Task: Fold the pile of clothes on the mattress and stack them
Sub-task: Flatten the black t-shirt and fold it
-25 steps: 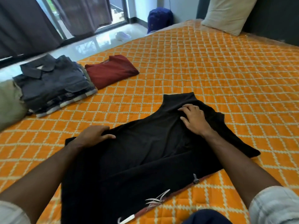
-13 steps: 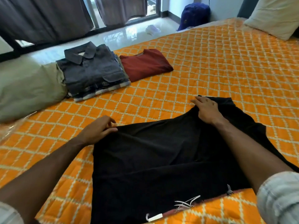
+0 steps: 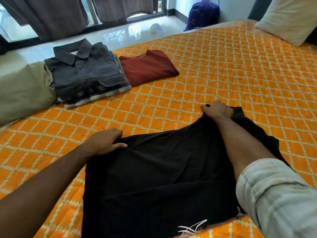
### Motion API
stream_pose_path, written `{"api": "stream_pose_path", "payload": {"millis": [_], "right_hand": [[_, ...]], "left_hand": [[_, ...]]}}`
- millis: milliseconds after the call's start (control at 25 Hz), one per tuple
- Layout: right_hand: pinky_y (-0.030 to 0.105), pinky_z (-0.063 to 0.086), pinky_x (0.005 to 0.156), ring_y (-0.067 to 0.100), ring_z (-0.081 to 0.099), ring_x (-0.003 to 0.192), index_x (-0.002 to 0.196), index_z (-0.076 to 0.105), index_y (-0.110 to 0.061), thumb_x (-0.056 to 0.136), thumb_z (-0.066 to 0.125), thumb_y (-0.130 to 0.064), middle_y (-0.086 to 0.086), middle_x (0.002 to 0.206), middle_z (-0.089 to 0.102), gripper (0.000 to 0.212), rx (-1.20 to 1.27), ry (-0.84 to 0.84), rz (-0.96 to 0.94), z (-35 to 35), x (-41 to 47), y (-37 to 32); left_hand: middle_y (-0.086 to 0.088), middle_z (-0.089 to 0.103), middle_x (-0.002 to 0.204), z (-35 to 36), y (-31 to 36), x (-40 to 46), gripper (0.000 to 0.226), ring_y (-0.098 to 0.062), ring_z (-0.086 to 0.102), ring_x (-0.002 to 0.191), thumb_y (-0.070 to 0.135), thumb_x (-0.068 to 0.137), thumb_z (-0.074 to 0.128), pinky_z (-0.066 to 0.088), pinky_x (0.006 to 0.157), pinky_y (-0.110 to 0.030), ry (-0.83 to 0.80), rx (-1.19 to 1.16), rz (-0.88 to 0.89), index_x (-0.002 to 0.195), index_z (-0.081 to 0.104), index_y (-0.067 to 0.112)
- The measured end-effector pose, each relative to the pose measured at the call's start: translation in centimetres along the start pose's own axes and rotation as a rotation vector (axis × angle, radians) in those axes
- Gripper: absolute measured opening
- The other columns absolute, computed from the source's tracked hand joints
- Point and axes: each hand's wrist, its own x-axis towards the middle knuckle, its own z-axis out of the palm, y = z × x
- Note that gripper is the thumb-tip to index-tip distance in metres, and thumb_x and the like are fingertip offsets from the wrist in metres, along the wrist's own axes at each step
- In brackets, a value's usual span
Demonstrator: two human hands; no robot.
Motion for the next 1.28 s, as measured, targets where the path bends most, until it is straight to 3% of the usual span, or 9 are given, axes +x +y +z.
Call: {"api": "stream_pose_path", "payload": {"millis": [160, 280, 440, 600, 760, 880, 1000, 1160, 1280], "right_hand": [[0.036, 0.044, 0.072, 0.035, 0.065, 0.096, 0.119, 0.062, -0.006, 0.102, 0.045, -0.026, 0.015, 0.111, 0.068, 0.032, 0.086, 0.110, -0.022, 0.7, -0.3, -0.2], [0.034, 0.044, 0.077, 0.032, 0.064, 0.104, 0.111, 0.061, -0.008, 0.105, 0.047, -0.029, 0.013, 0.115, 0.066, 0.026, 0.672, 0.112, 0.111, -0.8, -1.4, 0.6], [0.037, 0.062, 0.078, 0.026, 0.065, 0.106, 0.097, 0.060, -0.013, 0.104, 0.053, -0.023, 0.007, 0.110, 0.064, 0.014, 1.402, 0.087, 0.225, -3.3, -4.6, 4.4], [0.031, 0.062, 0.065, 0.026, 0.066, 0.109, 0.103, 0.059, -0.019, 0.104, 0.052, -0.015, 0.011, 0.125, 0.061, 0.008, 1.581, 0.196, 0.246, -5.1, -8.9, 9.5], [0.036, 0.063, 0.074, 0.021, 0.066, 0.108, 0.108, 0.061, -0.024, 0.105, 0.052, -0.015, 0.009, 0.125, 0.062, 0.014, 1.820, 0.370, 0.257, -6.5, -15.9, 12.5], [0.039, 0.062, 0.080, 0.019, 0.063, 0.112, 0.114, 0.060, -0.027, 0.104, 0.045, -0.006, 0.006, 0.129, 0.060, 0.027, 1.869, 0.489, 0.376, -3.8, -21.0, 14.3], [0.036, 0.058, 0.084, 0.023, 0.059, 0.113, 0.132, 0.054, -0.021, 0.100, 0.042, 0.005, 0.007, 0.137, 0.052, 0.043, 1.769, 0.365, 0.553, 0.0, -23.4, 15.5], [0.032, 0.055, 0.092, 0.021, 0.060, 0.117, 0.138, 0.057, -0.011, 0.099, 0.060, -0.004, 0.010, 0.139, 0.055, 0.040, 1.639, 0.175, 0.486, 1.3, -23.7, 15.8], [0.027, 0.045, 0.106, 0.015, 0.051, 0.129, 0.139, 0.057, -0.013, 0.098, 0.058, 0.000, 0.003, 0.145, 0.049, 0.043, 1.489, 0.336, 0.416, 0.5, -24.6, 16.5]], "left_hand": [[0.003, 0.050, 0.113, 0.7, 0.9, 0.1, 0.044, -0.013, 0.050, 0.095, 0.060, 0.098, 0.047, 0.048, 0.079, -0.031, -0.003, 0.132, -0.073, 0.124, 0.053, 0.025], [0.002, 0.056, 0.110, 0.7, 1.5, -0.3, 0.035, -0.014, 0.051, 0.092, 0.055, 0.099, 0.048, 0.048, 0.074, -0.032, 0.024, 0.133, -0.117, 0.116, 0.052, 0.024], [-0.001, 0.062, 0.090, 0.1, 3.3, -3.1, 0.026, -0.020, 0.057, 0.073, 0.047, 0.099, 0.053, 0.043, 0.057, -0.034, 0.163, 0.022, -0.123, 0.101, 0.038, 0.026], [0.001, 0.060, 0.075, -1.8, 4.4, -7.1, 0.025, -0.023, 0.057, 0.057, 0.044, 0.096, 0.060, 0.036, 0.047, -0.031, 0.438, 0.014, 0.008, 0.098, 0.044, 0.024], [0.004, 0.059, 0.077, -2.8, 5.5, -10.4, 0.023, -0.022, 0.061, 0.062, 0.040, 0.094, 0.064, 0.043, 0.048, -0.032, 0.439, 0.093, 0.131, 0.099, 0.047, 0.026], [0.002, 0.062, 0.077, -1.0, 6.3, -12.2, 0.030, -0.021, 0.064, 0.058, 0.021, 0.082, 0.076, 0.031, 0.042, -0.026, 0.478, 0.264, 0.335, 0.096, 0.050, 0.024], [0.001, 0.066, 0.087, 1.3, 7.1, -13.2, 0.039, -0.025, 0.067, 0.062, 0.018, 0.082, 0.073, 0.036, 0.044, -0.029, 0.382, 0.256, 0.367, 0.106, 0.043, 0.027], [-0.002, 0.070, 0.102, 4.3, 7.3, -14.2, 0.054, -0.025, 0.066, 0.058, 0.016, 0.078, 0.072, 0.043, 0.038, -0.030, 0.305, 0.331, 0.370, 0.125, 0.046, 0.020], [0.000, 0.063, 0.109, 5.6, 7.3, -14.6, 0.050, -0.017, 0.061, 0.060, 0.018, 0.093, 0.057, 0.047, 0.044, -0.034, 0.216, 0.390, 0.270, 0.140, 0.042, 0.016]]}}
